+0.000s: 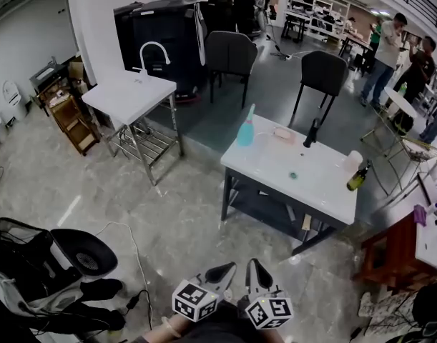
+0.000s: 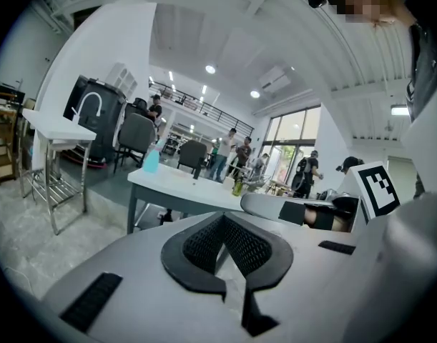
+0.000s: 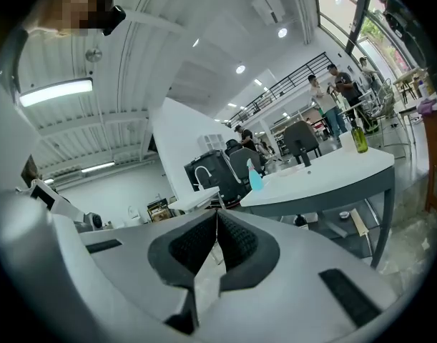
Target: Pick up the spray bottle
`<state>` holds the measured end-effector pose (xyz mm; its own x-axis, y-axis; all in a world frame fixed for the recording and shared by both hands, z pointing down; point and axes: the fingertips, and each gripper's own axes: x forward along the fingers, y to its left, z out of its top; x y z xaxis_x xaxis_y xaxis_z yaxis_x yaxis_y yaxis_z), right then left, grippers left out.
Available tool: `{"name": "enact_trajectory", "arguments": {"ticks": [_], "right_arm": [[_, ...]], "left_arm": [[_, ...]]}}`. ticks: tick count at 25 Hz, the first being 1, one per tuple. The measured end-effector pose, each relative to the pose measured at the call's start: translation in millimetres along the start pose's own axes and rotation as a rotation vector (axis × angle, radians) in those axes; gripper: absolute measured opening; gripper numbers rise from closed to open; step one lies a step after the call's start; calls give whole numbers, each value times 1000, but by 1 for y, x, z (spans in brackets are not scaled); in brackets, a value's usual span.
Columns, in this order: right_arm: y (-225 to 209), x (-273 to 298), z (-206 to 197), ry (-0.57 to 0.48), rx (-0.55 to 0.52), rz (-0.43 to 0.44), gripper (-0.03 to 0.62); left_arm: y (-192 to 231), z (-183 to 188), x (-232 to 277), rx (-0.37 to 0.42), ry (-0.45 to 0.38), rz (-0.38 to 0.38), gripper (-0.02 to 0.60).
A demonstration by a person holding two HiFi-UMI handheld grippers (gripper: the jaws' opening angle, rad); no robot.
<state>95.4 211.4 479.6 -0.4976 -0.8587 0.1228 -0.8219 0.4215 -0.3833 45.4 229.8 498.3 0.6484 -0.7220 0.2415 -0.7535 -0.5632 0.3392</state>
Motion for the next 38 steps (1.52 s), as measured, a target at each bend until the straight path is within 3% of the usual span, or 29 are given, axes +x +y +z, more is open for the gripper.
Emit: {"name": "enact_trajectory", "arguments": {"ticks": [4, 11, 16, 31, 38], "right_arm": [[-18, 17, 8, -19, 9, -14, 8], [-32, 49, 19, -13, 3, 49, 8], [-48, 62, 20, 2, 3, 50, 8], [-63, 53, 10, 31, 76, 33, 8], [-58, 68, 16, 20, 10, 67, 8]], "left_arm": [[5, 5, 15, 19, 1, 1, 6], [33, 13, 40, -12, -18, 58, 6], [35, 20, 59, -7, -34, 49, 6], [28, 12, 72, -30, 12, 47, 6], [42, 15, 82, -48, 4, 56, 6]]}}
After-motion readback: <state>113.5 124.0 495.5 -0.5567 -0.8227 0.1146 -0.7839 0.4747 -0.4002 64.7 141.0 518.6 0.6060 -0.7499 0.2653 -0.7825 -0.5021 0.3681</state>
